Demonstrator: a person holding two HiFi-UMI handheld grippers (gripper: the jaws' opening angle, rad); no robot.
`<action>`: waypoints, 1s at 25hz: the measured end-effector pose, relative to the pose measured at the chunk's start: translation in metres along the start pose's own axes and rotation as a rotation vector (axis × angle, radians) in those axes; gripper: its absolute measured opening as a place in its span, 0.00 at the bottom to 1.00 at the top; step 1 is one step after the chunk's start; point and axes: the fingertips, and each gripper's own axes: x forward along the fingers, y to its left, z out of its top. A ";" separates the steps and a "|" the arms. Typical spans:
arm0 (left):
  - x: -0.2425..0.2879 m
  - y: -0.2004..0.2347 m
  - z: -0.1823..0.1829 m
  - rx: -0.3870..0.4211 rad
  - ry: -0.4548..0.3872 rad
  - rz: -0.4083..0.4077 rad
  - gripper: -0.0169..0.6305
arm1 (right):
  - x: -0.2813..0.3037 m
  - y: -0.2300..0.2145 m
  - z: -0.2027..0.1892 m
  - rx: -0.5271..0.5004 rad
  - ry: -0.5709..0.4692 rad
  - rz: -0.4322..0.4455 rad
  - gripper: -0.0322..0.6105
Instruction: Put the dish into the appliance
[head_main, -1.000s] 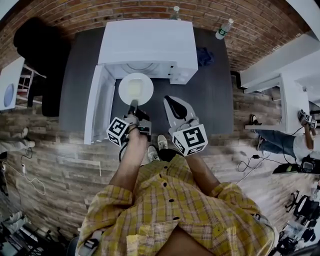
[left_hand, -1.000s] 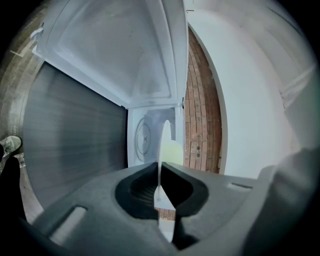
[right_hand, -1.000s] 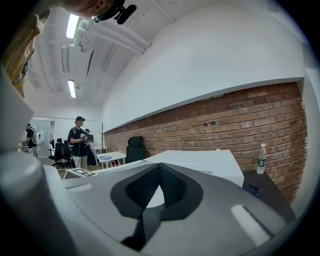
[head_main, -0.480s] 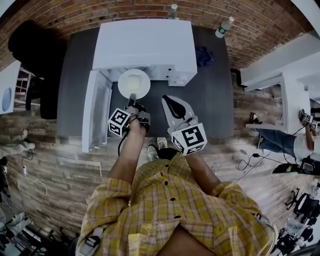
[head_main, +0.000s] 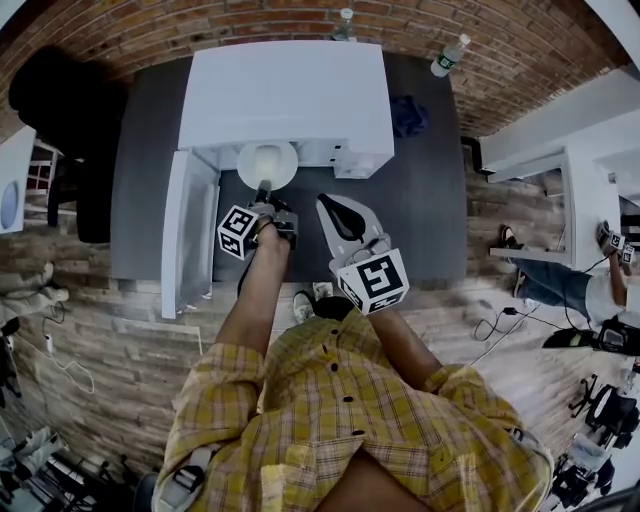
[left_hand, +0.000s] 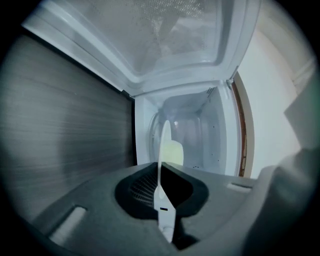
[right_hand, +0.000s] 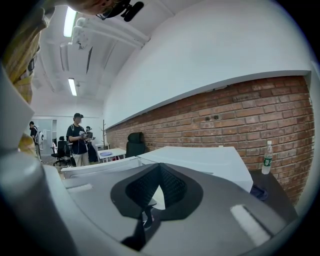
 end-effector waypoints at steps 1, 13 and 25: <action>0.004 0.001 0.001 0.002 -0.002 0.004 0.03 | 0.001 -0.002 -0.001 0.002 0.003 -0.002 0.04; 0.036 0.009 0.007 -0.058 -0.017 0.023 0.04 | 0.003 -0.022 -0.007 0.002 0.020 -0.029 0.04; 0.052 0.016 0.013 -0.054 -0.053 0.048 0.04 | 0.004 -0.033 -0.013 0.004 0.038 -0.042 0.04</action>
